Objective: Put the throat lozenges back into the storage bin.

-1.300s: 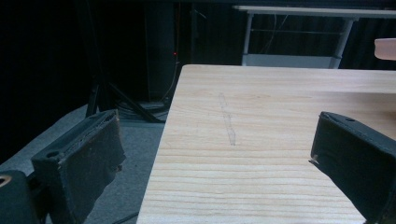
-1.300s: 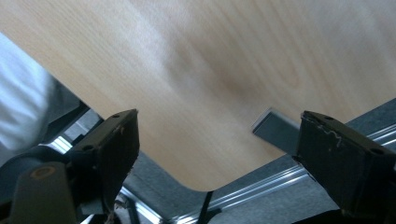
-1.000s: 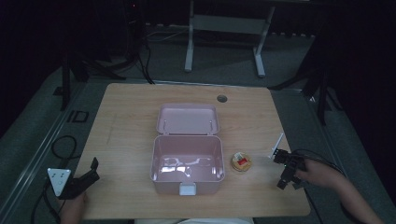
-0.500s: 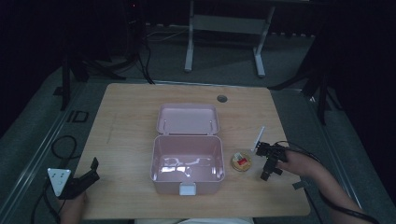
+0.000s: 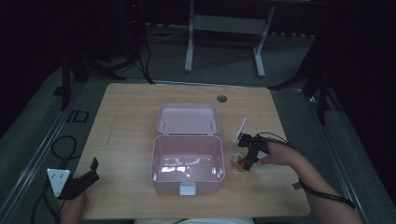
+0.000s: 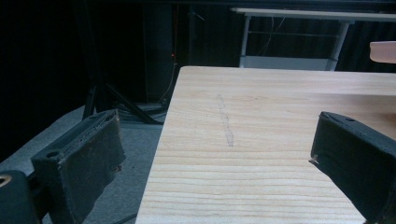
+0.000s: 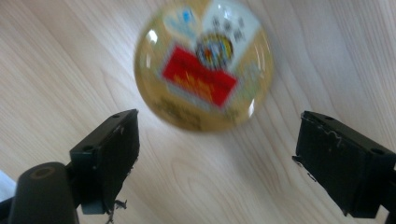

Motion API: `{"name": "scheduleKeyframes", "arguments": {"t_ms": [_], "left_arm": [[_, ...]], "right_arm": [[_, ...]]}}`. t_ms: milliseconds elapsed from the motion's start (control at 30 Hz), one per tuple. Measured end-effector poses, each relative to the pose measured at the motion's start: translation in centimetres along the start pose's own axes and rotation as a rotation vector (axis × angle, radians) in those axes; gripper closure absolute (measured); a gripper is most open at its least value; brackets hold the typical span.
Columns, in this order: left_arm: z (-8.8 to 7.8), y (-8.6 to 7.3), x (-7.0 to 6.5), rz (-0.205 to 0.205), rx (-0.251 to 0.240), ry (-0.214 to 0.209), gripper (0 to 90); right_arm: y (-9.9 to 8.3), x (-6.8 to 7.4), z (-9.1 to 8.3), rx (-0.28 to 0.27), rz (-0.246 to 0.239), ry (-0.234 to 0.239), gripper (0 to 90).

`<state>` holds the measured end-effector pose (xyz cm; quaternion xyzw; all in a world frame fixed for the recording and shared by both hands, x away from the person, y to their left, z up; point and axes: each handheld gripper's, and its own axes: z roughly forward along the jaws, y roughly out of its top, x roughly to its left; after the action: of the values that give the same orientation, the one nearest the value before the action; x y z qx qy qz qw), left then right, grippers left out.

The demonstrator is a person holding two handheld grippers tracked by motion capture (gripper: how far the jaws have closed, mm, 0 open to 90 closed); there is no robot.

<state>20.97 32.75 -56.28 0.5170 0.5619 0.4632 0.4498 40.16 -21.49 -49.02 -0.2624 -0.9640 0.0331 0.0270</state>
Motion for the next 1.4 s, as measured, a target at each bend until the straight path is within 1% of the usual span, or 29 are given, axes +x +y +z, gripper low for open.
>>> {"name": "scheduleKeyframes", "arguments": {"t_ms": [133, 200, 300, 367, 533, 567, 667, 700, 800, 867, 900, 1000, 1133, 1167, 1200, 1233, 1267, 1300, 1400], "left_arm": [[0.0, 0.0, 0.0, -0.001, -0.002, -0.002, 3.0], [0.0, 0.0, 0.0, 0.000, -0.001, -0.002, 3.0], [0.0, 0.0, 0.0, 0.001, -0.001, -0.002, 3.0], [0.0, 0.0, 0.0, 0.001, -0.001, -0.002, 3.0], [0.0, 0.0, 0.0, 0.002, 0.000, -0.001, 3.0], [0.0, 0.0, 0.0, 0.003, 0.000, 0.000, 3.0], [0.0, 0.0, -0.1, 0.004, 0.001, -0.001, 3.0], [0.0, 0.0, -0.1, 0.004, 0.001, -0.001, 3.0], [0.0, 0.0, -0.1, 0.003, 0.001, -0.001, 3.0], [0.0, 0.0, 0.0, 0.002, 0.001, 0.000, 3.0], [0.0, 0.0, -0.1, 0.003, 0.001, -0.001, 3.0], [0.0, 0.0, -0.1, 0.004, 0.001, -0.001, 3.0], [0.0, 0.0, -0.1, 0.003, 0.001, -0.001, 3.0], [0.0, 0.0, -0.1, 0.003, 0.001, -0.001, 3.0], [0.0, 0.0, -0.1, 0.004, 0.001, -0.001, 3.0], [0.0, 0.0, -0.1, 0.004, 0.001, -0.001, 3.0], [0.0, 0.0, -0.1, 0.004, 0.001, -0.001, 3.0], [0.1, 0.0, -0.1, 0.004, 0.001, -0.001, 3.0], [0.1, 0.0, -0.1, 0.004, 0.001, -0.001, 3.0]], "right_arm": [[1.3, 0.3, 0.5, -0.006, -0.002, -0.005, 13.3], [1.7, 0.6, 0.8, -0.003, -0.006, 0.007, 13.3], [2.1, 0.7, 1.3, 0.009, -0.008, 0.006, 13.4], [2.3, 0.7, 1.6, 0.011, -0.006, 0.017, 14.1], [2.5, 0.7, 2.1, 0.024, -0.014, 0.006, 15.6], [2.5, 0.8, 2.2, 0.029, -0.012, 0.015, 18.8], [2.5, 0.8, 2.2, 0.031, -0.010, 0.013, 19.1], [2.5, 0.9, 2.2, 0.041, -0.022, 0.010, 19.1], [2.5, 1.0, 2.1, 0.051, -0.023, 0.017, 19.3], [2.4, 1.2, 1.6, 0.051, -0.036, 0.019, 20.2], [2.4, 1.2, 1.5, 0.053, -0.050, 0.017, 20.2], [2.2, 1.2, 1.2, 0.052, -0.060, 0.020, 20.2], [1.8, 1.4, 0.7, 0.059, -0.123, 0.008, 20.3], [1.8, 1.4, 0.7, 0.059, -0.123, 0.008, 20.3], [1.7, 1.4, 0.6, 0.059, -0.138, 0.005, 20.3], [1.5, 1.5, 0.2, 0.055, -0.163, 0.009, 20.3], [1.5, 1.5, 0.2, 0.055, -0.163, 0.009, 20.3], [1.2, 1.7, 0.0, 0.057, -0.194, -0.005, 20.3], [0.9, 1.8, -0.4, 0.066, -0.230, -0.016, 20.3]]}}
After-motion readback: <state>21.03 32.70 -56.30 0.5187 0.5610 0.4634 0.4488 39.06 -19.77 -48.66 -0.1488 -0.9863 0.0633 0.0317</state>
